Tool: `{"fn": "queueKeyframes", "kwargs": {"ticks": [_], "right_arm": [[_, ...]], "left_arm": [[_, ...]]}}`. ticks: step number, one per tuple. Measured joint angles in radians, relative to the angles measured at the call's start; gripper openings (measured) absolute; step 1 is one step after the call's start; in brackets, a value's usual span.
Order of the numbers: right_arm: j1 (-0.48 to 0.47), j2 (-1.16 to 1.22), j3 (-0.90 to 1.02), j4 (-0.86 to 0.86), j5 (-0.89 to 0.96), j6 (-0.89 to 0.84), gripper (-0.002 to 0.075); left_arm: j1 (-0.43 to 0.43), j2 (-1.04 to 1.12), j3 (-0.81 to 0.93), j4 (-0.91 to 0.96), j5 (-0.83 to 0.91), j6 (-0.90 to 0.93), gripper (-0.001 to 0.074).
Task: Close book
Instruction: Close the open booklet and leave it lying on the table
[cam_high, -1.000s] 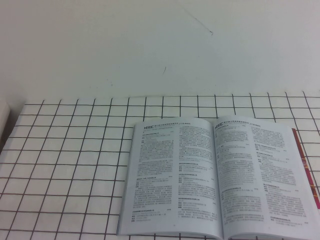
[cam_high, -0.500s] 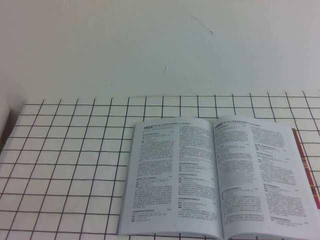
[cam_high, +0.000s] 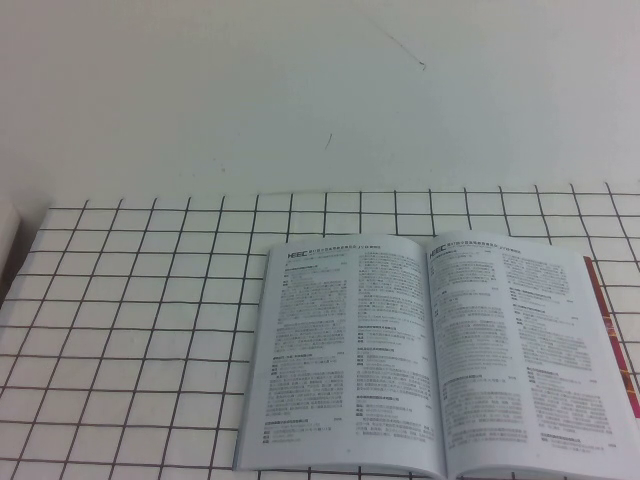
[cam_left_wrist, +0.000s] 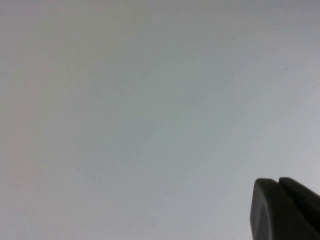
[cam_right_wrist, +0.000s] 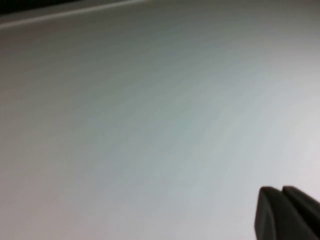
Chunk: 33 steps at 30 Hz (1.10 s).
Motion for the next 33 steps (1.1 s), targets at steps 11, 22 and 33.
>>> {"fn": "queueKeyframes", "kwargs": {"ticks": [11, 22, 33], "right_arm": [[0.000, 0.261, -0.443, -0.334, 0.772, 0.371, -0.0003], [0.047, 0.608, -0.448, -0.032, 1.422, -0.044, -0.0003], [0.070, 0.879, -0.429, 0.390, 1.570, -0.609, -0.0003]], "left_arm": [[0.000, 0.297, -0.354, -0.010, 0.678, -0.019, -0.0004], [0.000, 0.763, -0.374, -0.123, 1.207, -0.021, -0.0004], [0.002, 1.016, -0.374, -0.449, 1.258, 0.245, -0.0004]]}}
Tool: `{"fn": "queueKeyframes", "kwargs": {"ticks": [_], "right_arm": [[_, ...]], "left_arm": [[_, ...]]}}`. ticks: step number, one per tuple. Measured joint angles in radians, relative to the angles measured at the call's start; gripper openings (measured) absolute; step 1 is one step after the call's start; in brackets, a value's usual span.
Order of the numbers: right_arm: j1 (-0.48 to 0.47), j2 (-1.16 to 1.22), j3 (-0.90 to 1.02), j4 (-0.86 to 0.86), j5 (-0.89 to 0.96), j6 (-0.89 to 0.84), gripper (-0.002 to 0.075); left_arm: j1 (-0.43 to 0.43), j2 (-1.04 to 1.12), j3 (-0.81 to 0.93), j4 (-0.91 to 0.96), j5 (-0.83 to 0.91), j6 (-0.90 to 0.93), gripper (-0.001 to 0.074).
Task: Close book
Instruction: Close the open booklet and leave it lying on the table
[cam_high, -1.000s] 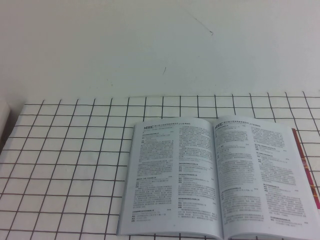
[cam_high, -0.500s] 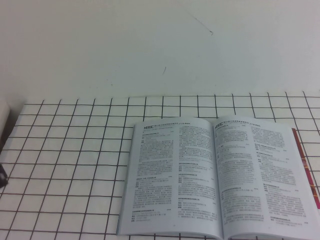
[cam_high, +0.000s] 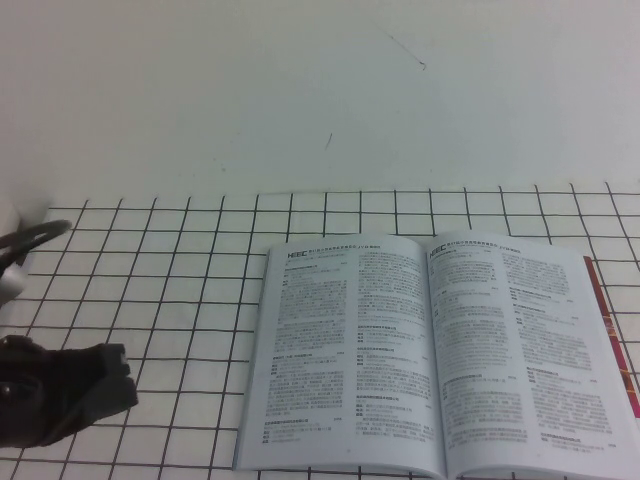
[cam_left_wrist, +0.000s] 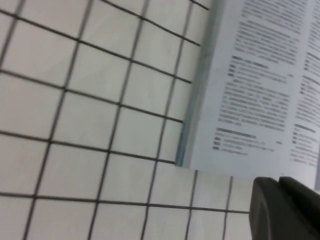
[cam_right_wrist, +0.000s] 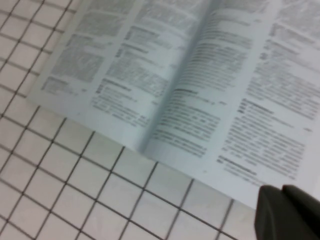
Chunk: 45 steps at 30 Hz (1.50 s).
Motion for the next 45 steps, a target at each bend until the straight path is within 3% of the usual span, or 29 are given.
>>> {"fn": "queueKeyframes", "kwargs": {"ticks": [6, 9, 15, 23, 37, 45], "right_arm": [[0.000, 0.238, -0.016, 0.242, 0.007, -0.277, -0.0003], [0.011, 0.356, -0.027, 0.306, 0.040, -0.390, -0.0003], [0.124, 0.523, -0.028, 0.332, -0.017, -0.451, -0.0003], [0.310, 0.614, -0.033, 0.304, -0.310, -0.348, -0.0003], [0.322, 0.970, -0.332, 0.157, -0.327, -0.266, -0.0003], [0.322, 1.046, -0.371, 0.035, -0.308, -0.191, -0.0003]], "left_arm": [[0.000, 0.088, -0.001, -0.269, -0.024, 0.532, -0.0004], [0.000, 0.139, -0.002, -0.352, -0.051, 0.668, -0.0004], [0.000, 0.267, -0.005, -0.498, -0.080, 0.729, -0.0004], [0.000, 0.466, -0.035, -0.662, -0.083, 0.933, -0.0004], [0.000, 0.721, -0.131, -0.807, -0.121, 1.114, -0.0004], [0.000, 0.852, -0.189, -0.878, -0.062, 1.136, -0.0004]]}}
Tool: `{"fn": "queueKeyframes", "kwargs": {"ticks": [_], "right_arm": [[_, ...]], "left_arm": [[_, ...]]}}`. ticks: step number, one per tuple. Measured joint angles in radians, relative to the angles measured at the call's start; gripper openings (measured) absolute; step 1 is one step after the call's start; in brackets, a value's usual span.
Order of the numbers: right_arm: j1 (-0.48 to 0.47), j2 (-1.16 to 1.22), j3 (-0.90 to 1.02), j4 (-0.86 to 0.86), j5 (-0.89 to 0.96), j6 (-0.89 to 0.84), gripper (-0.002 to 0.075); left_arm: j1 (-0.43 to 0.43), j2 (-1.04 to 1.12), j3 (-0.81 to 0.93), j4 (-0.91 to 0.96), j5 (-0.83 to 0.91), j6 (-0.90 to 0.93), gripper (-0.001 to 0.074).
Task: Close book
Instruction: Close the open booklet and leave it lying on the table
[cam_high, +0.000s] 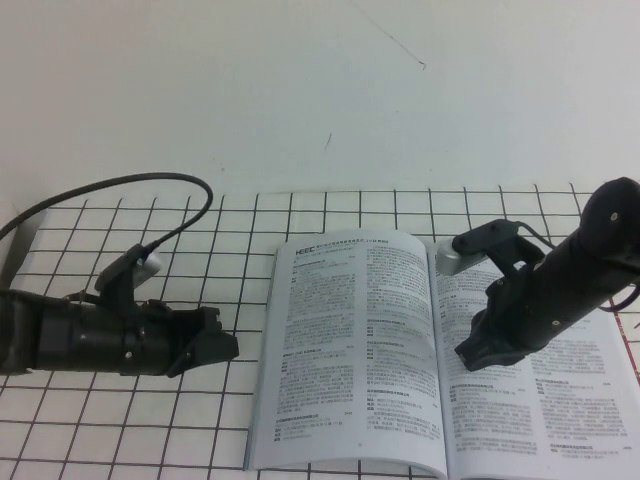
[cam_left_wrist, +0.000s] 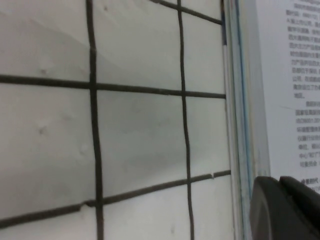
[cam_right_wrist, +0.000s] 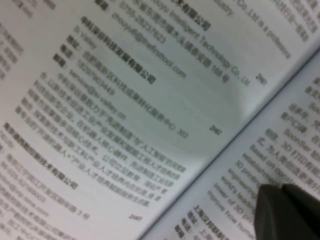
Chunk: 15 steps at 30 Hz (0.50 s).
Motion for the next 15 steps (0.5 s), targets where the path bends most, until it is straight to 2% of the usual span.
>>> {"fn": "queueKeyframes", "kwargs": {"ticks": [6, 15], "right_arm": [[0.000, 0.005, -0.006, -0.010, 0.004, 0.009, -0.0003], [0.000, 0.010, -0.007, -0.023, 0.007, 0.009, -0.0003]], "left_arm": [[-0.025, 0.089, -0.039, -0.022, 0.007, 0.007, -0.0004], [-0.160, 0.121, -0.116, -0.024, -0.023, 0.005, -0.0004]]}}
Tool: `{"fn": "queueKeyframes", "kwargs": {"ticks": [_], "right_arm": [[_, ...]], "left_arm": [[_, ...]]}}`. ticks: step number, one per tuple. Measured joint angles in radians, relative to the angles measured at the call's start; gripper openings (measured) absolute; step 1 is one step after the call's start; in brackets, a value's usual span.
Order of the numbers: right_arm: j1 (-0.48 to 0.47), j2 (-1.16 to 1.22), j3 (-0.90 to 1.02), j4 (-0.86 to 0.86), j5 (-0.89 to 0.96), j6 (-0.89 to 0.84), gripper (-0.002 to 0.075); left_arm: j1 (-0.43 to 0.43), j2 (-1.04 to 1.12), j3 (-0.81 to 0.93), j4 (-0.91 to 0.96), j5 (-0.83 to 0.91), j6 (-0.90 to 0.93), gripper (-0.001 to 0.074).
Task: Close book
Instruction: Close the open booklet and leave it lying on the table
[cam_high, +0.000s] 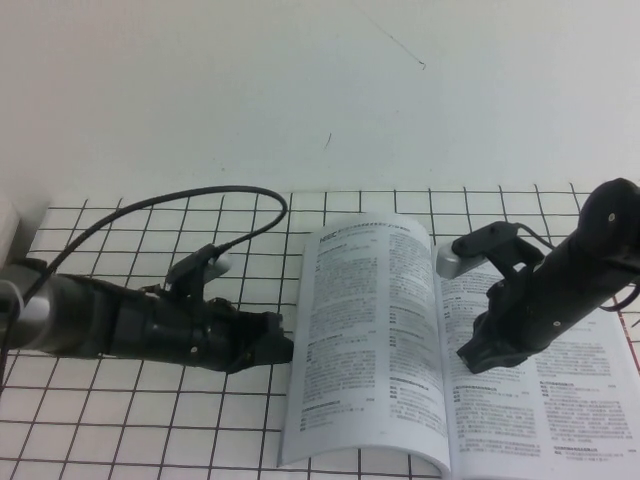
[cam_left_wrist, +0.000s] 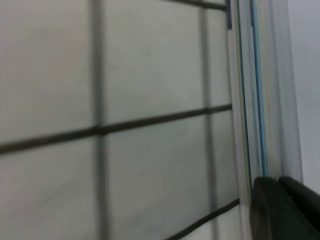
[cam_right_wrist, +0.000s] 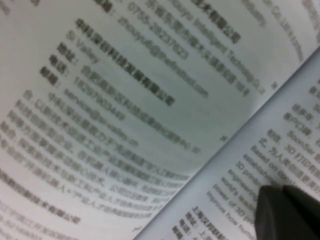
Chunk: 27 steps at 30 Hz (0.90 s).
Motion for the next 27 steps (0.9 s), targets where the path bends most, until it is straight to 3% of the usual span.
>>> {"fn": "queueKeyframes", "kwargs": {"ticks": [12, 27], "right_arm": [[-0.002, -0.040, 0.002, -0.022, 0.011, 0.000, -0.0003], [-0.005, -0.541, -0.159, -0.216, 0.207, 0.125, -0.0003]], "left_arm": [[-0.167, -0.009, -0.222, 0.042, 0.087, -0.100, -0.0004], [-0.234, -0.175, -0.404, 0.272, 0.106, -0.322, -0.0004]]}}
